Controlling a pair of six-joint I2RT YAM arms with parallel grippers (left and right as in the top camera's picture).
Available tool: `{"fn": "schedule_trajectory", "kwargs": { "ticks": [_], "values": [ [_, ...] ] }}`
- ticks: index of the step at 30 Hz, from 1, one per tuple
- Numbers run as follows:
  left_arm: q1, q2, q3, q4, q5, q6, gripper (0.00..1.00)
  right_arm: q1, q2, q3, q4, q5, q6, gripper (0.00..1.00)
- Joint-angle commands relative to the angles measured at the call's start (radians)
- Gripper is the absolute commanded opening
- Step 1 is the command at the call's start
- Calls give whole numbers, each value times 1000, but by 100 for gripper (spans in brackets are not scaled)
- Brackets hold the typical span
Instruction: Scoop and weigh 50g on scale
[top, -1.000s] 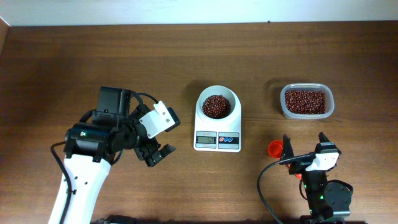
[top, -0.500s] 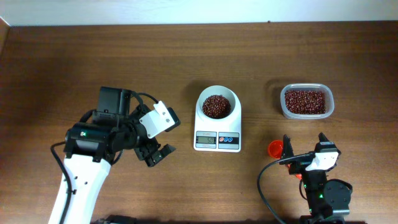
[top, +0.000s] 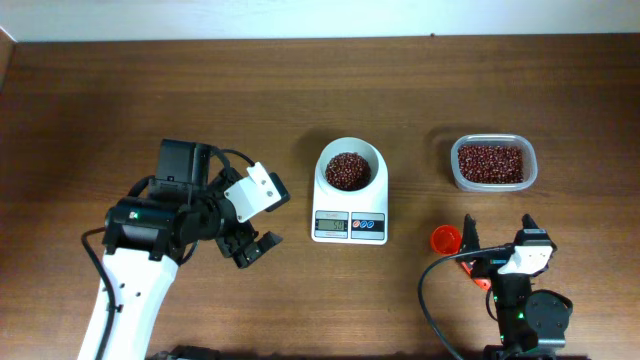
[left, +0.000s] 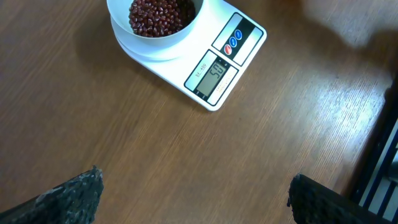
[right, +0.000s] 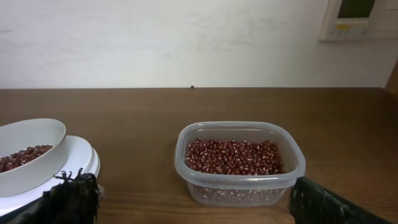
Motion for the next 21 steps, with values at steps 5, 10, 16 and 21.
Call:
{"fn": "schedule_trajectory", "kwargs": {
  "ticks": [5, 10, 16, 21],
  "values": [
    [-4, -2, 0, 2, 3, -9, 99, -6, -12, -7, -1, -20, -93, 99],
    [-4, -3, 0, 2, 3, -9, 99, -1, -12, -7, -1, -19, -93, 99],
    [-4, -2, 0, 2, 3, -9, 98, -1, -12, -7, -1, -19, -93, 99],
    [-4, -3, 0, 2, 3, -9, 99, -1, -12, -7, -1, -19, -93, 99]
  ]
}}
